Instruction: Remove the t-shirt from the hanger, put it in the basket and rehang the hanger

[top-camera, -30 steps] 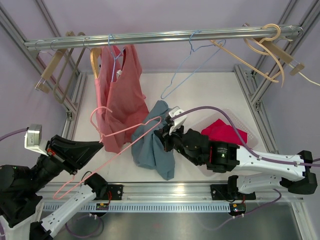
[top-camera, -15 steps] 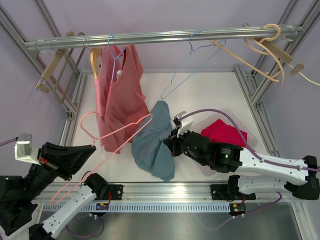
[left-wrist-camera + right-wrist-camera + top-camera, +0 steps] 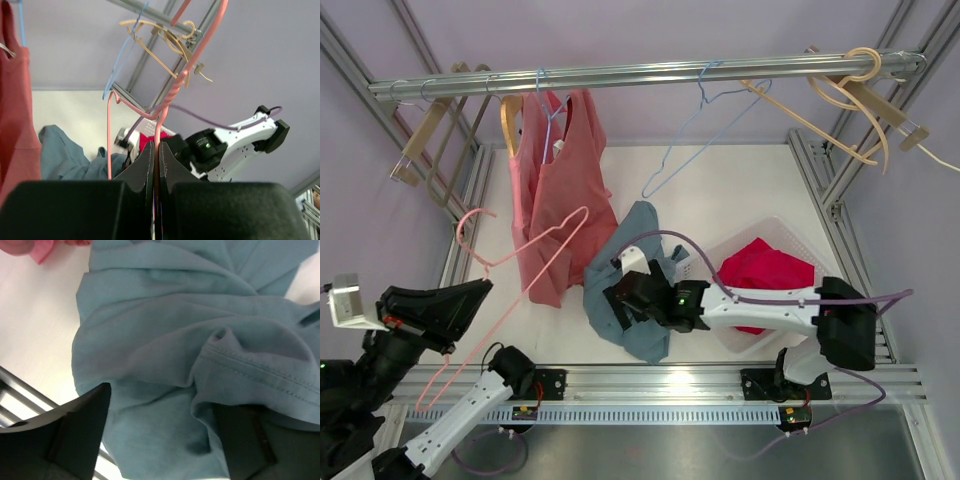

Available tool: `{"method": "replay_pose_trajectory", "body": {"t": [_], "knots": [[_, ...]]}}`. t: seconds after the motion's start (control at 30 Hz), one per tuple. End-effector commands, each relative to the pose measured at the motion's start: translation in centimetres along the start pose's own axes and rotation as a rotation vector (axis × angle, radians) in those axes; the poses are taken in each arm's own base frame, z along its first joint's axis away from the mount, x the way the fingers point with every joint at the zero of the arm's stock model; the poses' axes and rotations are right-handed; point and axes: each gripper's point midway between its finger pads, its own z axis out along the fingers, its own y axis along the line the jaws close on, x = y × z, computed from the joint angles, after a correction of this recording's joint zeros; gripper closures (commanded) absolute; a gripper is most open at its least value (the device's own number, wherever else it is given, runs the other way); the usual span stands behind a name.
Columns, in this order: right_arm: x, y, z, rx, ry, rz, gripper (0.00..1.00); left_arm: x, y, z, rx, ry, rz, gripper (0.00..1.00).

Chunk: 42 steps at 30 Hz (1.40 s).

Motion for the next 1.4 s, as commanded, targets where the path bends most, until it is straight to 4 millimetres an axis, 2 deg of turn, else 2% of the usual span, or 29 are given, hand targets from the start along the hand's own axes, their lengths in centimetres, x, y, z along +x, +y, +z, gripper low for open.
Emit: {"method": "replay_pose_trajectory", "body": {"t": [0.0,0.07,0.1,0.17,0.2,0.3,0.33,0.43,0.47,0.5,0.53,0.57,0.63,0.67,0.73,0.77,0.83,0.87,0.9,0.93,0.97,1.0,1.03,1.1,1.13,1.23,1.3,1.37], "knots": [[0.2,2.2,2.4,-0.057,0.03,-0.024,0.05,-4.0,0.2,-1.1,-0.053,-0.155,0.062,1.0],[0.3,3.0,3.5,-0.067,0.051,-0.044,0.02,-4.9,0.3,-1.3,-0.073,-0.183,0.071,1.0],[1.6,3.4,4.7,-0.065,0.091,-0.066,0.01,-5.2,0.6,-1.5,-0.089,-0.196,0.082,1.0],[1.4,4.3,5.7,-0.075,0.103,-0.086,0.01,-5.5,0.7,-1.3,-0.1,-0.201,0.091,1.0],[2.6,4.2,6.9,-0.06,0.142,-0.104,0.01,-5.5,0.7,-1.1,-0.103,-0.197,0.097,1.0],[3.6,4.4,8.5,-0.058,0.179,-0.108,0.02,-4.9,1.1,-0.7,-0.113,-0.179,0.104,1.0],[3.8,4.3,8.7,-0.058,0.183,-0.108,0.07,-4.7,1.2,-0.7,-0.112,-0.177,0.106,1.0],[3.4,3.8,8.1,-0.037,0.171,-0.099,0.68,-4.1,1.5,-0.4,-0.116,-0.161,0.111,1.0],[3.0,3.3,7.5,-0.014,0.155,-0.094,0.84,-4.0,1.5,-0.3,-0.114,-0.155,0.111,1.0],[1.5,3.4,5.7,-0.019,0.11,-0.094,1.0,-3.8,1.5,-0.3,-0.108,-0.15,0.112,1.0],[0.7,3.3,4.6,-0.013,0.079,-0.097,1.0,-3.6,1.6,-0.1,-0.11,-0.14,0.112,1.0],[-1.8,2.6,2.0,0.012,0.001,-0.09,1.0,-3.4,1.6,0.1,-0.109,-0.135,0.107,1.0],[-4.4,2.7,-1.6,0.01,-0.093,-0.095,1.0,-2.9,1.7,0.4,-0.102,-0.124,0.103,1.0],[-7.7,1.8,-5.1,0.021,-0.2,-0.065,1.0,-2.6,1.7,0.4,-0.096,-0.12,0.094,1.0],[-10.9,1.4,-9.3,-0.004,-0.313,-0.03,1.0,-2.4,1.7,0.7,-0.088,-0.12,0.085,1.0],[-14.1,0.3,-13.4,-0.033,-0.422,0.022,1.0,-2.0,1.9,0.9,-0.091,-0.112,0.079,1.0],[-17.0,-1.2,-17.4,-0.052,-0.535,0.069,1.0,-1.8,1.8,1.2,-0.08,-0.106,0.073,1.0],[-19.0,-2.7,-20.1,-0.028,-0.611,0.091,1.0,-1.4,1.9,1.5,-0.08,-0.094,0.064,1.0],[-20.4,-4.3,-23.0,-0.027,-0.678,0.129,1.0,-1.1,1.7,1.7,-0.069,-0.084,0.06,1.0],[-21.4,-5.1,-24.6,-0.018,-0.712,0.143,1.0,-0.9,1.8,2.0,-0.066,-0.074,0.053,1.0],[-23.1,-7.0,-27.6,0.015,-0.777,0.17,1.0,-0.4,1.9,2.3,-0.064,-0.063,0.043,1.0],[-23.8,-7.8,-28.9,0.034,-0.804,0.177,1.0,-0.2,1.6,2.5,-0.049,-0.054,0.039,1.0],[-25.1,-9.1,-31.1,0.055,-0.85,0.182,1.0,0.0,1.6,2.7,-0.045,-0.046,0.037,1.0],[-26.3,-10.6,-32.9,0.115,-0.883,0.188,1.0,0.4,1.5,3.1,-0.033,-0.036,0.029,1.0],[-27.3,-11.7,-34.7,0.135,-0.913,0.19,1.0,0.5,1.5,3.1,-0.03,-0.034,0.027,1.0],[-28.3,-13.3,-35.9,0.209,-0.922,0.185,1.0,0.7,1.5,3.3,-0.027,-0.031,0.024,1.0],[-28.1,-14.6,-35.1,0.286,-0.899,0.177,1.0,0.8,1.5,3.3,-0.023,-0.028,0.021,1.0],[-26.9,-15.3,-33.4,0.309,-0.857,0.171,1.0,1.0,1.5,3.2,-0.021,-0.026,0.021,1.0]]}}
